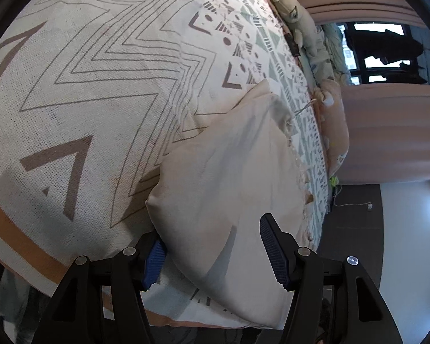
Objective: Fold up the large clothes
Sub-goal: 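Grasp the folded jacket edge with the left gripper and the hem with the right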
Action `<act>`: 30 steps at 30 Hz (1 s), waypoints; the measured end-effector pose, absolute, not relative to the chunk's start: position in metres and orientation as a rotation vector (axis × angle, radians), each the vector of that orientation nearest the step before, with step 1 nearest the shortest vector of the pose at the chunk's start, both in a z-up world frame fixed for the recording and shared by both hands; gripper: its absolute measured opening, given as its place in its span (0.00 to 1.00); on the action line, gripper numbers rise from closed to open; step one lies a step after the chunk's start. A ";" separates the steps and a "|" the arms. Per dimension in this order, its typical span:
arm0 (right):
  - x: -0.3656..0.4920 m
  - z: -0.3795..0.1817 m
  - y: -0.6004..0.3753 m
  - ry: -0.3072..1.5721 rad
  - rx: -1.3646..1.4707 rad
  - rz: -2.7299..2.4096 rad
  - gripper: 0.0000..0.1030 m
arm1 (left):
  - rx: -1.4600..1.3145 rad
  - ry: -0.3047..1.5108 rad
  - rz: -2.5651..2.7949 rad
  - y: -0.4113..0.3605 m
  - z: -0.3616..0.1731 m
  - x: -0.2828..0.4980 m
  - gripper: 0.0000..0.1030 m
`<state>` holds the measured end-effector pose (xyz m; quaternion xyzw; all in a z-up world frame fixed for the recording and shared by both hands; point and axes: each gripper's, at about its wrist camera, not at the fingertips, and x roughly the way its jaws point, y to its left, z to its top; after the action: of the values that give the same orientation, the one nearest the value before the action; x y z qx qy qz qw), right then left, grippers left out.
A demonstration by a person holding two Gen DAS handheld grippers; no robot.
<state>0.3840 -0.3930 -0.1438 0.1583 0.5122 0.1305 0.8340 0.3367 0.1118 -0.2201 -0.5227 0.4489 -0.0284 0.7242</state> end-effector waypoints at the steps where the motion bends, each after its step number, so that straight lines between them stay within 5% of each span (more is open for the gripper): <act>1: 0.380 -0.149 -0.391 1.097 0.340 0.281 0.52 | -1.159 0.967 -0.082 0.112 -0.217 0.335 0.61; 22: 0.324 -0.169 -0.356 1.187 0.262 0.298 0.46 | -1.142 1.056 -0.010 0.104 -0.232 0.352 0.61; 26: 0.314 -0.182 -0.348 1.203 0.221 0.261 0.38 | -1.126 1.058 -0.004 0.107 -0.234 0.345 0.31; 30: 0.315 -0.199 -0.342 1.228 0.215 0.247 0.32 | -1.161 1.020 -0.044 0.109 -0.226 0.339 0.16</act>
<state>0.3151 -0.3424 -0.1992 0.1002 0.5734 0.1154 0.8049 0.3385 0.1088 -0.2265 -0.5246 0.4607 -0.0200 0.7157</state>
